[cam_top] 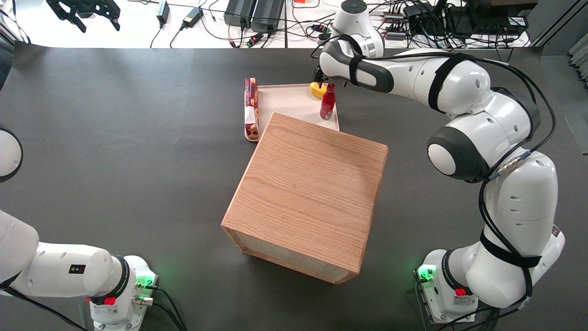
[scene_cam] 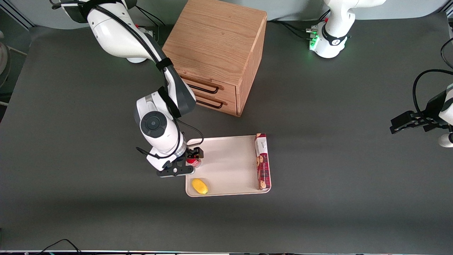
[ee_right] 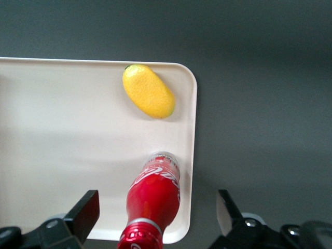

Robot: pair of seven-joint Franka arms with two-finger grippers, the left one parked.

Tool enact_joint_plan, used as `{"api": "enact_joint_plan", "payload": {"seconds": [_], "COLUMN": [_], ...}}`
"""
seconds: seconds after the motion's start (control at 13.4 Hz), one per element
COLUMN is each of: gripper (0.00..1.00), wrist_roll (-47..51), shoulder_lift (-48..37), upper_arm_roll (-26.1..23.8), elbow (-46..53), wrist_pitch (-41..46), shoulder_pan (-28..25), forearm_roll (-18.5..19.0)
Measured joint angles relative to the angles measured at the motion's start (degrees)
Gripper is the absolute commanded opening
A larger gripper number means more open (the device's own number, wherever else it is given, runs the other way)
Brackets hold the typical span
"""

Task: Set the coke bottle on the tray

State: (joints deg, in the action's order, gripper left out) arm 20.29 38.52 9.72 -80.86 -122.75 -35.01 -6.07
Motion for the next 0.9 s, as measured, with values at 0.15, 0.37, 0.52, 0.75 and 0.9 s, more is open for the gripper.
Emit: {"api": "enact_joint_plan", "payload": {"seconds": [0.15,0.37,0.52,0.75,0.9], "gripper": [1.0,1.0,1.0,1.0,1.0], "wrist_roll": [0.0,-0.05,-1.0,-5.78,-9.88], "shoulder_lift": [-0.02,-1.81,-6.92,-19.22,-28.28], "upper_arm_roll": [0.01,0.13,0.59,0.69,-0.99], "elbow": [0.15,1.82,2.86,-2.08,-10.09], "wrist_pitch": [-0.02,3.64,11.67,20.23,20.73], "shoulder_pan": [0.0,0.01,0.97,7.12,13.85], "forearm_roll": [0.0,0.05,0.16,0.32,3.06]}}
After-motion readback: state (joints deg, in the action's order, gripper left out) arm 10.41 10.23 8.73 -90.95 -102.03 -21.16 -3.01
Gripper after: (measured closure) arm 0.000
